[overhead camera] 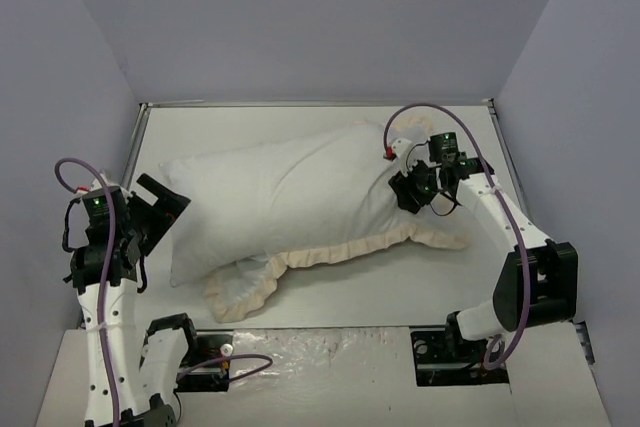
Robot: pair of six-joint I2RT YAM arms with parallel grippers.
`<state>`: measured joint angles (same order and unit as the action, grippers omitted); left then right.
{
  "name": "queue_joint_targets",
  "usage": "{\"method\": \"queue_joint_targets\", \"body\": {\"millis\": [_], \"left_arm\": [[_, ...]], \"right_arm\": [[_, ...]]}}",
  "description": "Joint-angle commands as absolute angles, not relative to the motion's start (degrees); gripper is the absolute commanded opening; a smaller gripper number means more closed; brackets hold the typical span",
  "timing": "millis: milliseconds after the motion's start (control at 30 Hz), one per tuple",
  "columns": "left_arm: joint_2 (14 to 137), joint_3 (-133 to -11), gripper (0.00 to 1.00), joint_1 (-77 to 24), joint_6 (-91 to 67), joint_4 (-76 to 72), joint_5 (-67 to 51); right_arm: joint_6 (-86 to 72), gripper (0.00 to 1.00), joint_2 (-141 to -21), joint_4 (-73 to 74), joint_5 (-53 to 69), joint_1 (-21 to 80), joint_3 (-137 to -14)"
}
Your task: Remove the pillowcase from the pillow
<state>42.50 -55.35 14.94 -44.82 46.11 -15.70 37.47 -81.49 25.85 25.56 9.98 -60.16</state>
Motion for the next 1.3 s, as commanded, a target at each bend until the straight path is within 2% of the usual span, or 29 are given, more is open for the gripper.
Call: {"method": "queue_joint_targets", "body": {"millis": [0, 133, 333, 433, 600, 733, 833, 900, 933, 967, 1067, 1267], "left_arm": [[41.2, -57.0, 0.94, 14.1, -45.6, 49.7, -18.1], [40.0, -56.4, 0.94, 11.3, -45.0, 50.6, -21.6], [35.6, -56.9, 0.94, 1.8, -38.9, 46.4, -25.6], [34.3, -56.3, 0.94, -3.0, -37.8, 46.0, -25.6], [35.8, -56.0, 0.94, -9.7, -36.8, 44.6, -22.9], [41.2, -58.4, 0.94, -19.3, -35.1, 43.7, -14.9], [48.7, -62.7, 0.94, -31.7, -32.9, 44.5, -3.9], [53.3, -66.8, 0.94, -44.9, -27.5, 48.1, 9.8], [54.6, -67.9, 0.94, -45.0, -27.4, 48.1, 9.8], [55.8, -68.7, 0.94, -51.1, -23.5, 48.9, 16.2], [58.9, -69.2, 0.94, -60.8, -14.9, 47.4, 25.5], [62.3, -64.9, 0.94, -65.8, -6.2, 46.9, 31.0]], "right_arm": [[30.7, 0.48, -85.4, 15.5, 22.9, 8.7, -67.8], [29.0, 0.49, -90.3, 15.6, 26.1, 7.5, -73.1], [29.5, 0.61, -92.5, 17.8, 36.2, 4.4, -74.3], [33.6, 0.7, -93.6, 24.8, 42.9, 1.4, -76.4], [39.6, 0.75, -94.5, 32.8, 45.8, 0.3, -80.2], [40.2, 0.76, -92.9, 34.7, 44.7, 0.3, -79.0], [41.8, 0.79, -91.2, 34.8, 42.9, -1.2, -76.9], [45.3, 0.85, -89.9, 35.6, 40.7, -1.4, -75.5], [46.8, 0.86, -89.7, 35.9, 40.2, -1.4, -75.1], [48.3, 0.87, -89.2, 36.3, 39.9, -1.8, -74.7], [51.2, 0.89, -88.3, 37.0, 39.2, -3.1, -73.8], [51.3, 0.89, -88.9, 37.4, 40.0, -4.9, -74.2]]}}
